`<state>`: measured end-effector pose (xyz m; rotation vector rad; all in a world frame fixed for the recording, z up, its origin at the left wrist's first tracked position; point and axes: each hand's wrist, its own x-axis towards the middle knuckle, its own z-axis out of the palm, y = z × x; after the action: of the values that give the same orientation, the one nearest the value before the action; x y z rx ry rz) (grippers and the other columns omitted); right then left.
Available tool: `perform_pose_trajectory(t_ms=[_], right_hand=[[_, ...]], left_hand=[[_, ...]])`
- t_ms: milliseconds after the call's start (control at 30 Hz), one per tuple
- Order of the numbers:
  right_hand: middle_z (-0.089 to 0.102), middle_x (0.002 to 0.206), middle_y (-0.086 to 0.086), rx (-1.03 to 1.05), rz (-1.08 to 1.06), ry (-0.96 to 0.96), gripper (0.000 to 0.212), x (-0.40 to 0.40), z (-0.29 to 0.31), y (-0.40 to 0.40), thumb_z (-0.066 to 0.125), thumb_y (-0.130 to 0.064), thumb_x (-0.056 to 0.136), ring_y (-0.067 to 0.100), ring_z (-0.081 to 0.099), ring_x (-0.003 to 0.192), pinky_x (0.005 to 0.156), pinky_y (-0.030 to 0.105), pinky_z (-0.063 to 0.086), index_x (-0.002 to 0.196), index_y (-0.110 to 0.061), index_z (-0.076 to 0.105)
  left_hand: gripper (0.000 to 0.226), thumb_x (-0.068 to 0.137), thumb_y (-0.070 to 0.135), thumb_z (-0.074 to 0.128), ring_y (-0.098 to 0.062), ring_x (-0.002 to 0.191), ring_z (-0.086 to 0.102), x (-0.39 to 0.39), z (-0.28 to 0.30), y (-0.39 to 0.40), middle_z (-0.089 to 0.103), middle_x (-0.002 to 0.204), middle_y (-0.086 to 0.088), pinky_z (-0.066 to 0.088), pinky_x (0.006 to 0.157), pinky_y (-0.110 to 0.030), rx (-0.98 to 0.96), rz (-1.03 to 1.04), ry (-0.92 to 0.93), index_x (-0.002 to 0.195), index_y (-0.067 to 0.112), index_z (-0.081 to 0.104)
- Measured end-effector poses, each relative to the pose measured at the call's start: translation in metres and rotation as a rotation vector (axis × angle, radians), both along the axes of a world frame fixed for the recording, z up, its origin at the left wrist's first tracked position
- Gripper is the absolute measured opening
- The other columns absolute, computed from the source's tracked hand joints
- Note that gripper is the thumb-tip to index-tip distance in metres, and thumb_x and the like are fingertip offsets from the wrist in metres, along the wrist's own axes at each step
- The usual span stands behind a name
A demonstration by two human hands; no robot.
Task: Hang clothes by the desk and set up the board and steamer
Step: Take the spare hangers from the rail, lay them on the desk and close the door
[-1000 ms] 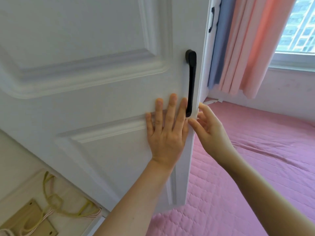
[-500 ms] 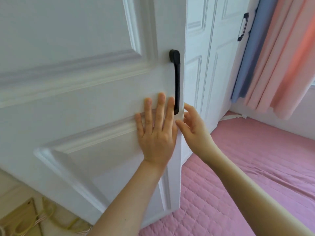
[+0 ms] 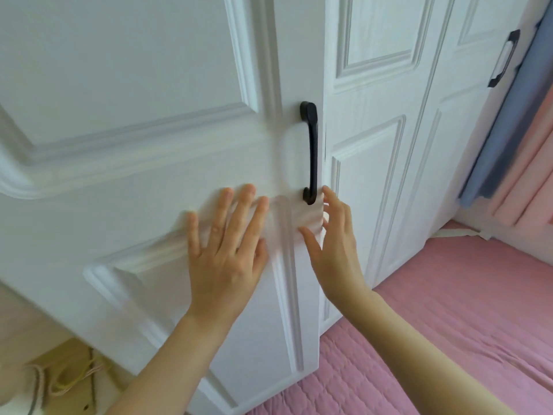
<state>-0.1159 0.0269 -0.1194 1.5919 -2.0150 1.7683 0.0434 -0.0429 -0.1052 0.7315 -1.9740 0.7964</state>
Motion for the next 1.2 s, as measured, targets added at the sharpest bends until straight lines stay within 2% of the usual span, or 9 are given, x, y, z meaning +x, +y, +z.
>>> perform_pose_trajectory(t_ms=[133,200,333,433,567,700,867,1033,1200], right_hand=[[0.015,0.156,0.019,0.034,-0.112,0.252,0.08,0.016,-0.012,-0.007,0.059,-0.025,0.094,0.02,0.014,0.145,0.105,0.0,0.009,0.151,-0.003,0.007],[0.003,0.157,0.025,0.07,-0.143,0.319,0.084,0.019,-0.016,-0.012,0.054,-0.035,0.096,0.026,0.003,0.147,0.113,0.01,0.007,0.149,0.002,0.003],[-0.003,0.156,0.027,0.137,-0.198,0.41,0.082,0.028,-0.017,-0.027,0.047,-0.04,0.096,0.036,-0.002,0.147,0.119,0.044,0.011,0.149,0.005,0.004],[-0.007,0.158,0.022,0.218,-0.246,0.439,0.084,0.027,-0.019,-0.042,0.045,-0.046,0.096,0.036,-0.007,0.146,0.118,0.052,0.008,0.15,0.001,0.001],[-0.006,0.157,0.025,0.216,-0.201,0.464,0.09,0.022,-0.024,-0.065,0.036,-0.058,0.095,0.035,-0.005,0.146,0.118,0.052,0.012,0.149,0.004,-0.001],[-0.005,0.154,0.031,0.147,-0.158,0.456,0.092,0.021,-0.031,-0.083,0.032,-0.06,0.093,0.039,-0.003,0.146,0.118,0.052,0.014,0.147,0.009,0.002],[-0.006,0.155,0.029,0.109,-0.186,0.468,0.092,0.017,-0.037,-0.094,0.017,-0.066,0.091,0.039,-0.002,0.146,0.118,0.054,0.011,0.147,0.004,-0.004],[-0.005,0.156,0.025,0.108,-0.236,0.496,0.092,0.016,-0.04,-0.095,0.016,-0.068,0.09,0.037,0.0,0.146,0.117,0.053,0.012,0.149,-0.002,-0.009],[-0.005,0.157,0.024,0.161,-0.258,0.502,0.092,0.019,-0.035,-0.089,0.021,-0.068,0.091,0.034,-0.001,0.147,0.118,0.052,0.014,0.149,-0.001,-0.005]], left_hand=[[0.059,0.093,0.038,0.057,-0.017,0.144,0.026,0.022,0.006,-0.016,0.035,0.152,0.001,0.011,0.115,-0.05,-0.131,0.086,-0.018,0.146,0.021,0.038],[0.06,0.092,0.041,0.057,-0.018,0.143,0.029,0.021,0.004,-0.02,0.036,0.151,0.002,0.014,0.115,-0.05,-0.178,0.107,-0.024,0.146,0.022,0.039],[0.061,0.091,0.042,0.057,-0.018,0.14,0.032,0.018,0.0,-0.03,0.038,0.15,0.002,0.019,0.113,-0.052,-0.22,0.148,-0.035,0.146,0.022,0.039],[0.061,0.092,0.043,0.056,-0.019,0.14,0.033,0.016,0.0,-0.038,0.037,0.151,0.002,0.022,0.111,-0.052,-0.238,0.185,-0.044,0.146,0.022,0.038],[0.062,0.092,0.044,0.055,-0.019,0.141,0.032,0.014,-0.002,-0.048,0.036,0.152,0.002,0.022,0.111,-0.053,-0.252,0.224,-0.06,0.147,0.022,0.037],[0.062,0.091,0.044,0.055,-0.019,0.141,0.032,0.013,-0.004,-0.054,0.036,0.152,0.002,0.022,0.111,-0.053,-0.265,0.25,-0.059,0.146,0.022,0.038],[0.062,0.091,0.043,0.055,-0.019,0.141,0.031,0.01,-0.006,-0.056,0.035,0.152,0.002,0.024,0.11,-0.053,-0.263,0.256,-0.062,0.147,0.021,0.037],[0.062,0.09,0.042,0.055,-0.018,0.141,0.031,0.009,-0.006,-0.057,0.035,0.152,0.002,0.023,0.11,-0.053,-0.271,0.257,-0.056,0.146,0.021,0.038],[0.058,0.093,0.038,0.051,-0.018,0.142,0.029,0.008,0.0,-0.052,0.033,0.153,0.002,0.022,0.113,-0.053,-0.216,0.25,-0.051,0.147,0.02,0.037]])
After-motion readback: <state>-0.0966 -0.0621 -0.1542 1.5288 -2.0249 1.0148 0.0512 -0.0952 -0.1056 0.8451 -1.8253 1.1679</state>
